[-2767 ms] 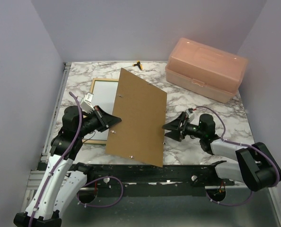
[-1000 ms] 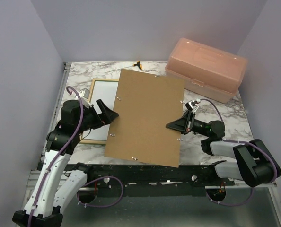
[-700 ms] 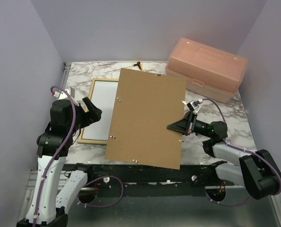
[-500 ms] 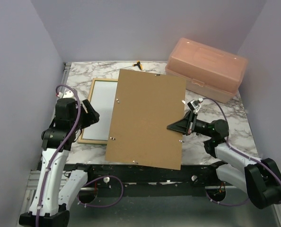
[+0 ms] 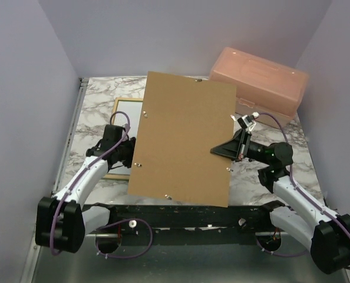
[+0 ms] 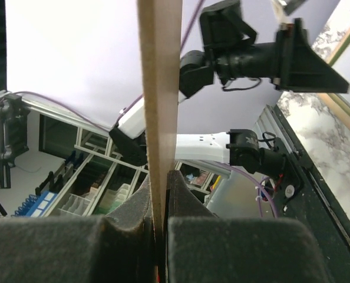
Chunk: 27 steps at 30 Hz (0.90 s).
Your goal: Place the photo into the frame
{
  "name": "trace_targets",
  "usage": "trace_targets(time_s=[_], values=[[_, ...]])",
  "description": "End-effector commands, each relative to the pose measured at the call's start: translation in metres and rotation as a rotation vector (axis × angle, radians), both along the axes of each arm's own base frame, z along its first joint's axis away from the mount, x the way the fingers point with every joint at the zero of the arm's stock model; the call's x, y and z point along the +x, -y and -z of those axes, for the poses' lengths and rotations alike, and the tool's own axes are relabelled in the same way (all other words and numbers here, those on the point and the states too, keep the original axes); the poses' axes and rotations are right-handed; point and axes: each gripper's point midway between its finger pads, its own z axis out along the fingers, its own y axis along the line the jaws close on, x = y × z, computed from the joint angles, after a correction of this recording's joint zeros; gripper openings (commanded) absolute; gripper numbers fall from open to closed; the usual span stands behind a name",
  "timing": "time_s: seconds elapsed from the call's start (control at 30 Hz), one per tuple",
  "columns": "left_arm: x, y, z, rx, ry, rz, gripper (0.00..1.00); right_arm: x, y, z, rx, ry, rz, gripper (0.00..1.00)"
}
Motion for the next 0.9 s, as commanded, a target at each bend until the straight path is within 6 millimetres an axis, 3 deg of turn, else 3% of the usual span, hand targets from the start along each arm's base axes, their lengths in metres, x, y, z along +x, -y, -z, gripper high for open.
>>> trace_targets(time_s=[0.0,0.4,0.7,0.87], values=[[0.018,0.049,-0.01,-0.154,0.065,0.106,0.36,-0.006,0.003,-0.036,0.031,0.066,0.001,0.0],[0.019,0.117,0.031,-0.202,-0.033,0.256,0.45,-0.012,0.006,-0.058,0.036,0.091,0.01,0.0],[0.012,0.147,0.053,-0.187,-0.091,0.323,0.46,-0.015,0.008,-0.069,0.045,0.107,0.013,0.0],[0.004,0.162,0.063,-0.173,-0.121,0.359,0.41,-0.017,0.009,-0.071,0.046,0.108,0.013,0.0]])
